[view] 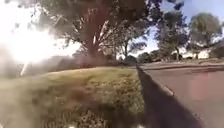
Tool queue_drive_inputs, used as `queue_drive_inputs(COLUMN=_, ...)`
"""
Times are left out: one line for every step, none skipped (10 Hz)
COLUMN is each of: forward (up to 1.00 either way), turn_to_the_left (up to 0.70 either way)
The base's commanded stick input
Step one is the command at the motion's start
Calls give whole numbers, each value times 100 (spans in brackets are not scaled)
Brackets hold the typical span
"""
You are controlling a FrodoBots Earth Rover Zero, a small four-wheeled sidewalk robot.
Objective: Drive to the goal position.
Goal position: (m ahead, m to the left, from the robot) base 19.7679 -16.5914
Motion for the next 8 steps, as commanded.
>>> queue_drive_inputs(forward=77, turn_to_the_left=0)
queue_drive_inputs(forward=77, turn_to_the_left=0)
queue_drive_inputs(forward=77, turn_to_the_left=0)
queue_drive_inputs(forward=77, turn_to_the_left=0)
queue_drive_inputs(forward=78, turn_to_the_left=0)
queue_drive_inputs(forward=77, turn_to_the_left=0)
queue_drive_inputs(forward=77, turn_to_the_left=0)
queue_drive_inputs(forward=76, turn_to_the_left=0)
